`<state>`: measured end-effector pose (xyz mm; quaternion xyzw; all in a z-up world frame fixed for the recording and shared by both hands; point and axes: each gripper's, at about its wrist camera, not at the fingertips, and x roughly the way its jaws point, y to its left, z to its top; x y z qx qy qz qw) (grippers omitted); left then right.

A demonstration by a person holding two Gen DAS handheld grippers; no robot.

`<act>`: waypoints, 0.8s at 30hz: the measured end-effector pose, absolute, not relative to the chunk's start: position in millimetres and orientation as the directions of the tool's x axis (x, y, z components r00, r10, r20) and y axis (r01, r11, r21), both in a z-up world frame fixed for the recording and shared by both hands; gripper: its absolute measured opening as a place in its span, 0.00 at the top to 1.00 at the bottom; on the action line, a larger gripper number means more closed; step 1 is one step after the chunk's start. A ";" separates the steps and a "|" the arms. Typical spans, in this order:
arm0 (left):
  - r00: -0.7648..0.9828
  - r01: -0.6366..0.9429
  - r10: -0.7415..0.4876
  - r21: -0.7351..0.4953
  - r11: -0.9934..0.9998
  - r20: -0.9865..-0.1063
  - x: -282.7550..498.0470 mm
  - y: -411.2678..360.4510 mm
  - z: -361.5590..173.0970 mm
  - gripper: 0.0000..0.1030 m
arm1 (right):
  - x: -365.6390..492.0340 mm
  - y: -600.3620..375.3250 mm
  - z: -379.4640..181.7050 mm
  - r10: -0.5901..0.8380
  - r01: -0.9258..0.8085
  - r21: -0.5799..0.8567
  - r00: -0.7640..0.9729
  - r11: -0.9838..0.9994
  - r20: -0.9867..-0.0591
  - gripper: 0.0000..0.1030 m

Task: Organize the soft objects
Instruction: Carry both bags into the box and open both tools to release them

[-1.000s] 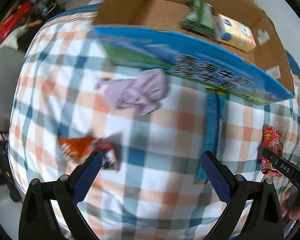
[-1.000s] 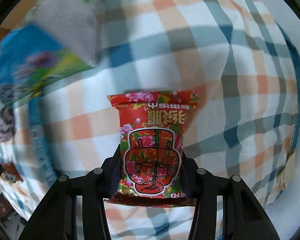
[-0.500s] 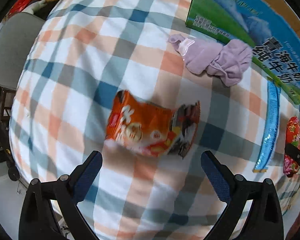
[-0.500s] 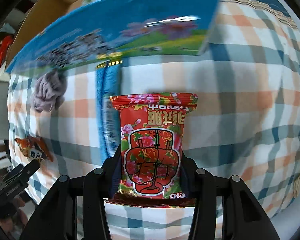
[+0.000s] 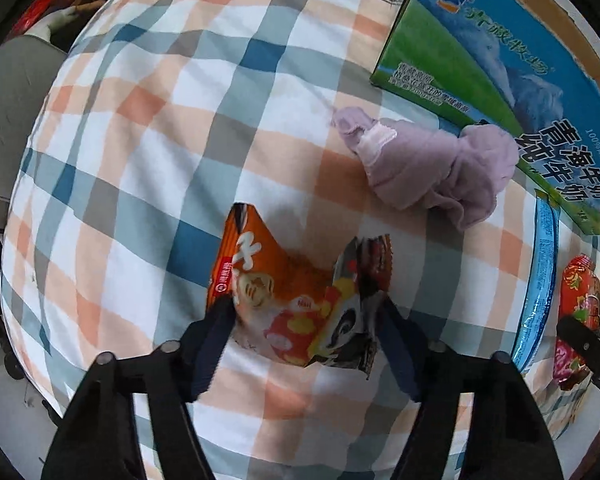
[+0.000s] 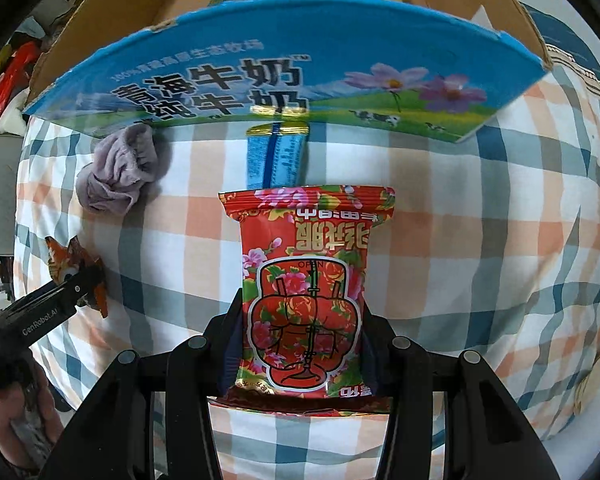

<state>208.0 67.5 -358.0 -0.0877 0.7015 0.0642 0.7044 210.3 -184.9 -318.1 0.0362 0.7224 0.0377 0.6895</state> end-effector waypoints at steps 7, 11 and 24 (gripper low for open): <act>0.026 -0.210 -0.051 -0.055 0.976 -0.998 209.1 58.4 -333.0 0.46 | 222.6 -187.4 -316.1 0.124 -0.005 0.124 -0.047 0.992 -0.991 0.52; 0.071 -0.187 -0.073 -0.085 0.979 -0.995 217.9 43.0 -297.3 0.47 | 223.3 -190.4 -295.4 0.143 -0.013 0.144 -0.025 0.990 -0.989 0.52; 0.309 0.001 -0.101 -0.106 0.994 -0.946 254.2 -11.8 -161.4 0.47 | 229.3 -208.0 -221.9 0.177 0.031 0.181 0.089 0.983 -0.980 0.53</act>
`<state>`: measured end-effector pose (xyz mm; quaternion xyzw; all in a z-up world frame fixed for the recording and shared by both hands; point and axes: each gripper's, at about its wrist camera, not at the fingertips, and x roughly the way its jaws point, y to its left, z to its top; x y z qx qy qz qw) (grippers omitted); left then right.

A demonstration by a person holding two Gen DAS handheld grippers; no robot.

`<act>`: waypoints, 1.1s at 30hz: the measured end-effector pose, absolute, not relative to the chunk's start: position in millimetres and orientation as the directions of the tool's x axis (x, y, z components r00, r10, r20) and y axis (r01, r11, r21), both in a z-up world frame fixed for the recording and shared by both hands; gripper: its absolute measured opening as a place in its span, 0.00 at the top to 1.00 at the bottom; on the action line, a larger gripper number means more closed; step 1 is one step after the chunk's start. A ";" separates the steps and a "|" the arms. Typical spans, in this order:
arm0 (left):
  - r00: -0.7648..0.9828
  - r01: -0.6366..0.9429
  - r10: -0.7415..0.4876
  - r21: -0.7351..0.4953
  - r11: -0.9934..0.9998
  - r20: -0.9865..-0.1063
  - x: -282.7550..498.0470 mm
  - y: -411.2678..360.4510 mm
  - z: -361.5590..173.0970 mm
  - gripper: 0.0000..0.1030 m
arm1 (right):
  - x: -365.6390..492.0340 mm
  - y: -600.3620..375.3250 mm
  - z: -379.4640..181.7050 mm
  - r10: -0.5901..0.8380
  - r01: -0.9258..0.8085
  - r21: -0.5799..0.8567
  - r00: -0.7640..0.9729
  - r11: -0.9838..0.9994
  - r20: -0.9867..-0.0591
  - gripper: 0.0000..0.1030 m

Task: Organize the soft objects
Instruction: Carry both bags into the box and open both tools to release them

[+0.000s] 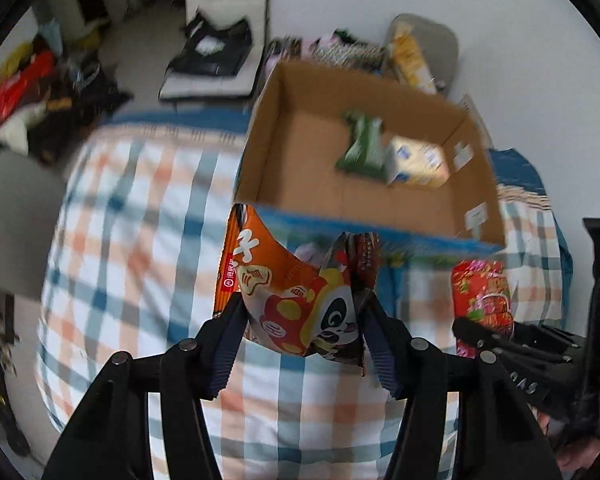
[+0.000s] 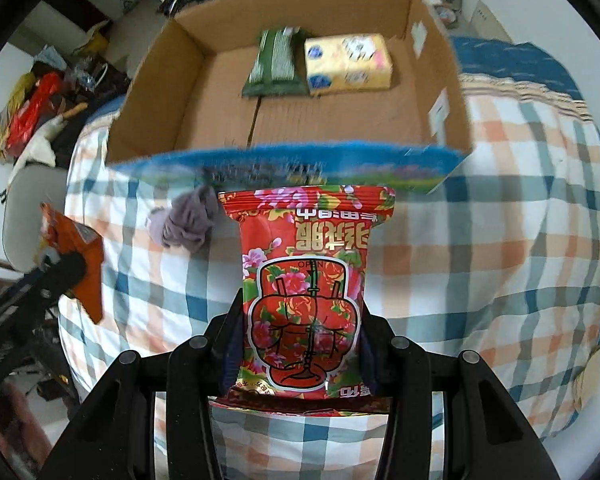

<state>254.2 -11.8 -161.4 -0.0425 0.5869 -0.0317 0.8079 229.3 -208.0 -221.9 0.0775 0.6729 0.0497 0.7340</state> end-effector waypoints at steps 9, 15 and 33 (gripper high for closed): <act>0.370 0.064 -0.114 -0.097 0.993 -0.922 285.0 -39.1 -131.7 0.47 | 242.2 -223.3 -168.4 0.176 0.051 0.188 0.178 0.981 -0.968 0.53; 0.351 0.085 -0.146 -0.123 0.989 -0.925 318.1 -52.9 -131.5 0.47 | 267.4 -231.3 -152.0 0.197 0.064 0.214 0.205 0.975 -0.959 0.53; 0.050 0.068 -0.083 -0.079 0.995 -0.995 523.7 -67.2 -268.7 0.47 | 417.1 -242.1 -275.8 0.136 0.179 0.138 0.019 0.974 -0.990 0.53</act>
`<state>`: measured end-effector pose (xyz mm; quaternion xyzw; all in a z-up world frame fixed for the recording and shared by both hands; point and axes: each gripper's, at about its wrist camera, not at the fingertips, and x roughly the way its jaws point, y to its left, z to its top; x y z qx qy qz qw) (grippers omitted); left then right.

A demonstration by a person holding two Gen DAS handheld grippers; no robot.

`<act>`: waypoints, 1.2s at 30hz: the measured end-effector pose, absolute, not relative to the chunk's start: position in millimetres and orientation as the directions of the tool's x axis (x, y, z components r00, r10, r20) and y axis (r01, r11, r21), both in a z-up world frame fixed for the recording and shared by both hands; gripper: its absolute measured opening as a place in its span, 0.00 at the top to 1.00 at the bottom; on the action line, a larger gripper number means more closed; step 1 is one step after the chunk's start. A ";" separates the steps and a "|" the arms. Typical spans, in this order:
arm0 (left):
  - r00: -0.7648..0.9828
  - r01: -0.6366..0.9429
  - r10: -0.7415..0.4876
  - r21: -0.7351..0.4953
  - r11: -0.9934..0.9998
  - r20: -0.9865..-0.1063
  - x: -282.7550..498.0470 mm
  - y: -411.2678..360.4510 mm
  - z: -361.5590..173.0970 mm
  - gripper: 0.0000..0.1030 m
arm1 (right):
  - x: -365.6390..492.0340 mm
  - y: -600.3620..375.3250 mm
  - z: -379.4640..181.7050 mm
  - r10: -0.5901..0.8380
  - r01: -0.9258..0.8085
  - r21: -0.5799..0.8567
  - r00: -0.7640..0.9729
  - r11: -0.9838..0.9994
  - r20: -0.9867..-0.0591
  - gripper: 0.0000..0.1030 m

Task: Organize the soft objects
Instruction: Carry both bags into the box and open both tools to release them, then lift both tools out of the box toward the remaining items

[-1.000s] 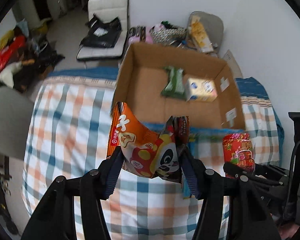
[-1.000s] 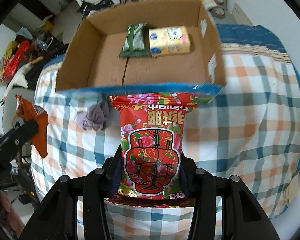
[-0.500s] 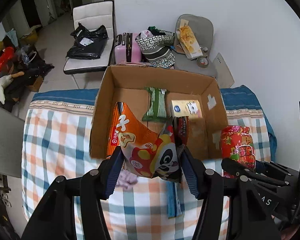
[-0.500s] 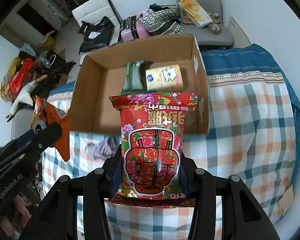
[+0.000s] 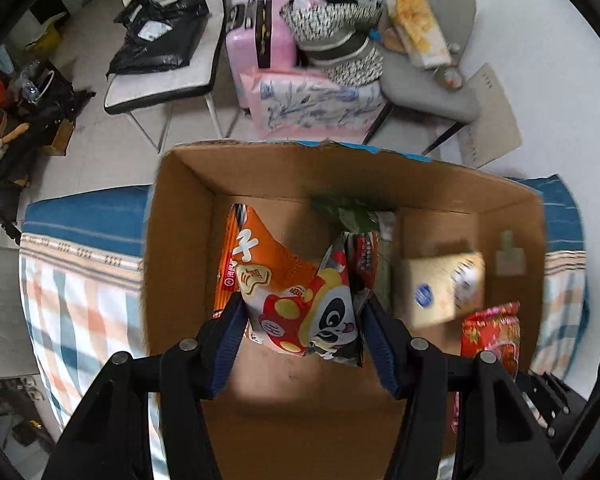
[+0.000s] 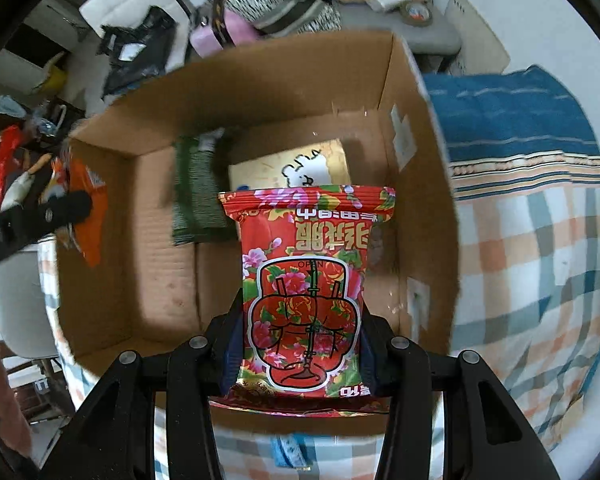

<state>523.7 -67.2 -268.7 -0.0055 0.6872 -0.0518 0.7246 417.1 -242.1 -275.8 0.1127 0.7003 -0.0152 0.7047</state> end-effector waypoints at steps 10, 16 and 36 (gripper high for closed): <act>-0.042 0.100 -0.017 -0.021 0.995 -0.999 552.3 -80.5 -326.3 0.47 | 428.3 -237.5 -334.2 0.089 0.166 0.074 -0.085 0.983 -0.992 0.53; -0.065 0.101 0.000 -0.007 0.995 -0.998 560.0 -81.8 -343.4 0.46 | 420.7 -233.5 -360.5 0.074 0.148 0.053 -0.142 0.988 -0.987 0.52; -0.072 0.056 -0.023 -0.027 0.998 -0.997 564.3 -74.6 -327.8 0.40 | 423.2 -222.4 -363.7 0.063 0.145 0.041 -0.148 0.989 -0.987 0.21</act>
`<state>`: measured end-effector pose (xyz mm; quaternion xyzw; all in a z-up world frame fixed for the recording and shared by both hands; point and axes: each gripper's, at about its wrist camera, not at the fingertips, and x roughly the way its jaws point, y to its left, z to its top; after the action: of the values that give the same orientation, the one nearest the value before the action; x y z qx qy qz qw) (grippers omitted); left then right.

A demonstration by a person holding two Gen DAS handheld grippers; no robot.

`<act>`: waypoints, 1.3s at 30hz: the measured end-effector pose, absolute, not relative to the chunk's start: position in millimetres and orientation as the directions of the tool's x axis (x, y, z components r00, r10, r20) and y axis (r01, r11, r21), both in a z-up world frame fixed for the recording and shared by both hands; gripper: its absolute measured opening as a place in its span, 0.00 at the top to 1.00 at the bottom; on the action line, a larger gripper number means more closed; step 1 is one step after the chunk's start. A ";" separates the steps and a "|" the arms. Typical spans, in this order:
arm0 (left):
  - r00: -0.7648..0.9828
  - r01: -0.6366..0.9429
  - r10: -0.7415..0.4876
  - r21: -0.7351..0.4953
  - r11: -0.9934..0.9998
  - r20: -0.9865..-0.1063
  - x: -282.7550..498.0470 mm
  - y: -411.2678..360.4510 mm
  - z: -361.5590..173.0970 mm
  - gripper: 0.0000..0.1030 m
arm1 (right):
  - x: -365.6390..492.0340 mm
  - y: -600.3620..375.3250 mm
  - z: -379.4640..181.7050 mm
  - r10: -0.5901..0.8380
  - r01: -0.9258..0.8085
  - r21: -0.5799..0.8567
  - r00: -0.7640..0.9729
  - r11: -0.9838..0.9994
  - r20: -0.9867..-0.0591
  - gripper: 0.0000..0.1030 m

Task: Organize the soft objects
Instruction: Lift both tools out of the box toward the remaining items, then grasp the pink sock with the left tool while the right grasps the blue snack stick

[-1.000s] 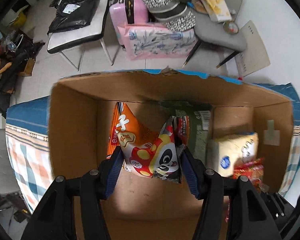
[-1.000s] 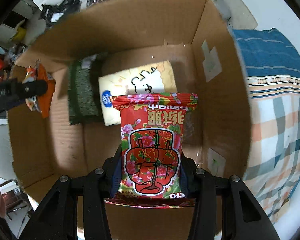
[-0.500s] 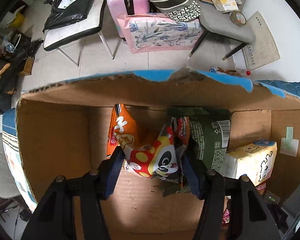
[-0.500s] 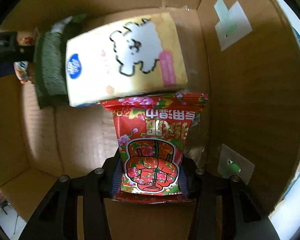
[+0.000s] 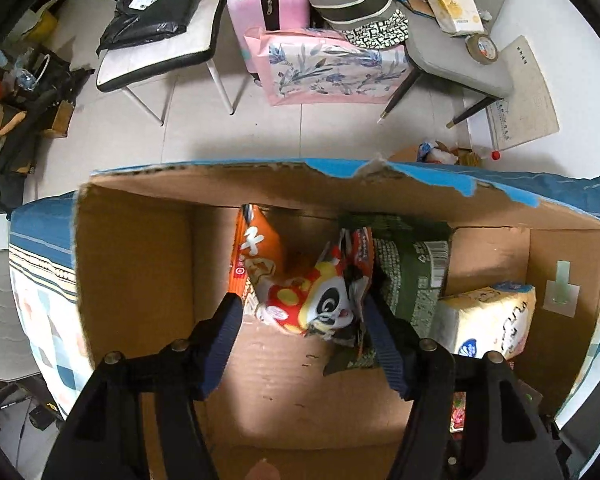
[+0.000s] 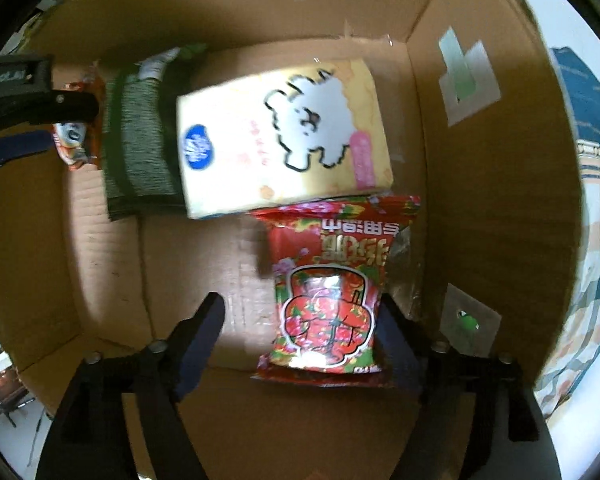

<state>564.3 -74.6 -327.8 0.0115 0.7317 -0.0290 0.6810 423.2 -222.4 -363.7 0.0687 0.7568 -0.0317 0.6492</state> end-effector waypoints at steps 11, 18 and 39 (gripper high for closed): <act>0.021 0.074 -0.086 -0.084 0.994 -0.996 523.2 -66.4 -273.5 0.05 | 408.0 -220.9 -309.5 0.019 0.134 0.014 -0.029 0.991 -0.999 0.00; 0.154 0.079 -0.098 -0.087 0.993 -0.983 462.3 -58.3 -233.5 0.05 | 381.6 -225.4 -264.3 -0.014 0.127 -0.005 0.066 0.992 -0.998 0.00; 0.500 0.031 -0.003 0.014 0.999 -0.866 302.1 -31.3 -106.0 0.05 | 264.7 -216.5 -126.1 -0.029 0.099 0.009 0.381 0.995 -0.924 0.00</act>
<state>302.1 -31.3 -106.0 0.0140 0.4999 -0.0100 0.8659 264.7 -216.5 -126.1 0.0312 0.5551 -0.0385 0.8303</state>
